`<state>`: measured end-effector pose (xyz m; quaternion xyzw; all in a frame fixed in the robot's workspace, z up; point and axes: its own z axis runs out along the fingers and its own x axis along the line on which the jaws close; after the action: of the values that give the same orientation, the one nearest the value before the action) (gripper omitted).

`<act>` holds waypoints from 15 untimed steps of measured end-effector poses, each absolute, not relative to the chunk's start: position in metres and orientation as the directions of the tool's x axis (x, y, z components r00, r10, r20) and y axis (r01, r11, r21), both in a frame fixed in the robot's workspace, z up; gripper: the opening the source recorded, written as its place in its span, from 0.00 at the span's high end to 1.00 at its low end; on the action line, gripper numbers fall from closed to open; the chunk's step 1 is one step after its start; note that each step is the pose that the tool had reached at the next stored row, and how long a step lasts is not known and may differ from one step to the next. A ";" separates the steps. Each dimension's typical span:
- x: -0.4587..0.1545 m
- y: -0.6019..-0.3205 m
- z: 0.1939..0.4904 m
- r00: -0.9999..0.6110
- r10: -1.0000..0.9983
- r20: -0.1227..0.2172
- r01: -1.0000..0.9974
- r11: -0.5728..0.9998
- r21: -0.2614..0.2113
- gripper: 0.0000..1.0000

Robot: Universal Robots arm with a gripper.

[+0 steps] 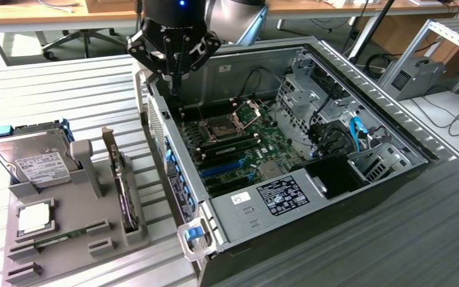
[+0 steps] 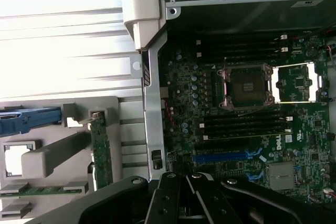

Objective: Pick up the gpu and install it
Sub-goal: 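Reach for the gpu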

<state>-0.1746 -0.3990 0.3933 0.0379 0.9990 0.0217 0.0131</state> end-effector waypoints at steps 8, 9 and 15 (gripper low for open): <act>-0.177 -0.399 0.393 -0.997 0.076 -0.024 0.075 0.996 0.044 0.89; -0.177 -0.399 0.393 -0.997 0.076 -0.024 0.075 0.996 0.044 0.89; -0.180 -0.399 0.393 -0.997 0.076 -0.024 0.075 0.996 0.044 0.89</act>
<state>-0.1798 -0.3990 0.3933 0.0378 0.9990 0.0217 0.0131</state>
